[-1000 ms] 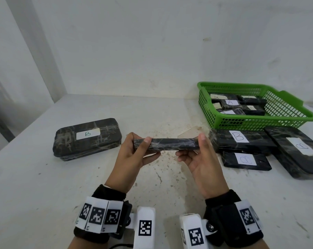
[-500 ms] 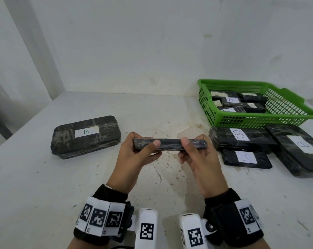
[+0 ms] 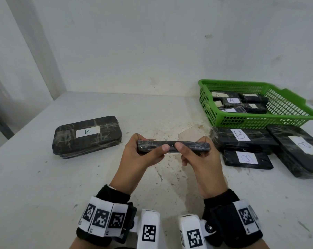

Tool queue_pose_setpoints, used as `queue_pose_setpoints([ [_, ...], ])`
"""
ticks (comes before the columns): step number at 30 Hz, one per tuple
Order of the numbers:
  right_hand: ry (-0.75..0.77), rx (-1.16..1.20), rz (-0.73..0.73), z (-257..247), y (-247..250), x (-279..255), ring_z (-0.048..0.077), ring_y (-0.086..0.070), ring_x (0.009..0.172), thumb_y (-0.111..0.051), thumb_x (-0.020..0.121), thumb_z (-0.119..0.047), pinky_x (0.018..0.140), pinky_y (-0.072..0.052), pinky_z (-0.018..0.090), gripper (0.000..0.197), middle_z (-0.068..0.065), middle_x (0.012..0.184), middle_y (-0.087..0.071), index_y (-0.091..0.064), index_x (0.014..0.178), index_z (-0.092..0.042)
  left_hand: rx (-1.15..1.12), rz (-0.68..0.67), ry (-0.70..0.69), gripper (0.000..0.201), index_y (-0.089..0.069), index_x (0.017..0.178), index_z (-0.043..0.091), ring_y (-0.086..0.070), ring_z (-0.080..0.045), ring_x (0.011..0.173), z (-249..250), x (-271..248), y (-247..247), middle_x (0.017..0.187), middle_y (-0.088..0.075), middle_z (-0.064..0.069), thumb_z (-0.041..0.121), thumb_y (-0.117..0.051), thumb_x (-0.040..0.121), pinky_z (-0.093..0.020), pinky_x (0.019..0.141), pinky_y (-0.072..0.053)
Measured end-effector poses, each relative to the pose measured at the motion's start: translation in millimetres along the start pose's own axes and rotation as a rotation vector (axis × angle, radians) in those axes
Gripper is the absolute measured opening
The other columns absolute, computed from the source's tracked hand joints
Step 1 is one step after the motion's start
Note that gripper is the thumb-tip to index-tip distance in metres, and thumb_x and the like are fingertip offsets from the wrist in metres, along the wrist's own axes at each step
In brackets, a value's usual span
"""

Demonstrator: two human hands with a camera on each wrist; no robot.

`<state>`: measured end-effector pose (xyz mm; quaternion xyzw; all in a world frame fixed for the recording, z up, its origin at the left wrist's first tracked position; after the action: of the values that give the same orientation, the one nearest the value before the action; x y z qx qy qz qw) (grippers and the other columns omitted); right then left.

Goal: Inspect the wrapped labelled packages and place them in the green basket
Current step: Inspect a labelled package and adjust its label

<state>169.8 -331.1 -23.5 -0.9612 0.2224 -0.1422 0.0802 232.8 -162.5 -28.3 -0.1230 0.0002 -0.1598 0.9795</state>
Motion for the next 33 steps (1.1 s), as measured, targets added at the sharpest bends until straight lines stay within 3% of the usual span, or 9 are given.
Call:
queue_pose_setpoints([
  [5,0.009,-0.019,0.010,-1.9,-0.3,-0.7,0.020,-0.051,0.055,-0.081,0.066,-0.029,0.057,-0.046,0.029,0.046,0.004,0.061,-0.055,-0.042,0.078,-0.010,0.014,0.021,-0.018,0.046,-0.044,0.086,0.007,-0.070,-0.041,0.094,-0.3,-1.0,0.0,0.098,-0.067,-0.030,0.019,-0.082,0.062,-0.038,0.078,-0.062],
  [8,-0.041,0.054,-0.031,4.8,-5.3,2.2,0.018,-0.057,0.060,-0.084,0.066,-0.051,0.058,-0.049,0.030,0.058,0.006,0.073,-0.061,-0.046,0.085,-0.012,-0.047,0.008,-0.004,0.046,-0.041,0.088,0.009,-0.072,-0.037,0.089,0.0,1.0,1.7,0.093,-0.064,-0.026,0.018,-0.079,0.063,-0.036,0.078,-0.062],
  [12,-0.112,0.280,-0.077,5.9,-10.5,2.6,0.021,-0.061,0.060,-0.064,0.071,-0.074,0.053,-0.051,0.029,0.068,0.009,0.083,-0.064,-0.051,0.107,-0.018,-0.185,-0.014,0.042,0.044,-0.039,0.091,0.013,-0.074,-0.032,0.084,1.4,2.8,3.0,0.098,-0.067,-0.024,0.014,-0.074,0.065,-0.037,0.077,-0.062],
  [17,-0.266,0.544,-0.199,3.3,-25.8,-4.0,0.025,-0.073,0.069,-0.037,0.090,-0.045,0.052,-0.057,0.025,0.051,0.013,0.102,-0.073,-0.075,0.100,-0.012,-0.318,-0.066,0.125,0.046,-0.041,0.108,0.012,-0.072,-0.041,0.096,-5.7,4.2,1.2,0.118,-0.064,-0.032,0.009,-0.076,0.078,-0.036,0.075,-0.061],
  [22,-0.215,0.489,-0.207,1.7,-26.1,-3.2,0.024,-0.074,0.076,-0.059,0.082,-0.044,0.062,-0.059,0.022,0.034,0.014,0.096,-0.074,-0.079,0.086,-0.017,-0.272,-0.004,0.173,0.058,-0.044,0.122,0.006,-0.072,-0.038,0.098,-17.6,7.1,7.8,0.116,-0.067,-0.022,0.019,-0.076,0.075,-0.043,0.081,-0.061],
  [25,-0.117,0.393,-0.202,1.3,-20.4,0.7,0.020,-0.070,0.081,-0.078,0.072,-0.049,0.071,-0.057,0.022,0.042,0.011,0.097,-0.073,-0.074,0.094,-0.014,-0.176,-0.030,0.168,0.073,-0.045,0.137,0.026,-0.072,-0.034,0.101,-19.5,7.2,6.3,0.134,-0.057,-0.012,0.029,-0.084,0.075,-0.044,0.085,-0.060],
  [27,-0.072,0.309,-0.188,0.7,-17.6,1.8,0.018,-0.068,0.081,-0.084,0.067,-0.050,0.073,-0.055,0.022,0.051,0.010,0.095,-0.073,-0.071,0.098,-0.011,-0.126,-0.116,0.093,0.061,-0.053,0.134,0.038,-0.072,-0.032,0.102,-8.7,5.0,-1.3,0.137,-0.055,0.002,0.035,-0.074,0.077,-0.042,0.086,-0.060],
  [29,-0.039,0.222,-0.181,-0.2,-17.2,1.6,0.017,-0.068,0.083,-0.086,0.064,-0.052,0.075,-0.054,0.024,0.050,0.006,0.094,-0.073,-0.073,0.096,-0.016,-0.104,-0.216,0.019,0.047,-0.064,0.127,0.034,-0.072,-0.034,0.100,1.9,1.2,-11.3,0.134,-0.061,0.012,0.036,-0.070,0.080,-0.039,0.082,-0.060],
  [33,-0.022,0.163,-0.189,-1.2,-20.7,-0.7,0.017,-0.068,0.086,-0.082,0.065,-0.058,0.075,-0.052,0.025,0.052,0.006,0.096,-0.072,-0.074,0.096,-0.018,-0.057,-0.301,-0.060,0.040,-0.076,0.112,0.024,-0.072,-0.032,0.102,7.3,-2.9,-21.6,0.136,-0.062,0.006,0.034,-0.072,0.074,-0.034,0.080,-0.059],
])
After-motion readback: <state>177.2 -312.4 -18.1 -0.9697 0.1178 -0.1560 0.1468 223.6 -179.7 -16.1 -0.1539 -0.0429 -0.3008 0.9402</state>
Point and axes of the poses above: each hand's wrist, its own x-axis towards the middle knuckle, its own y-axis out of the back of the hand, z = x × y, the point moved 10 cm from there along x, towards the middle knuckle
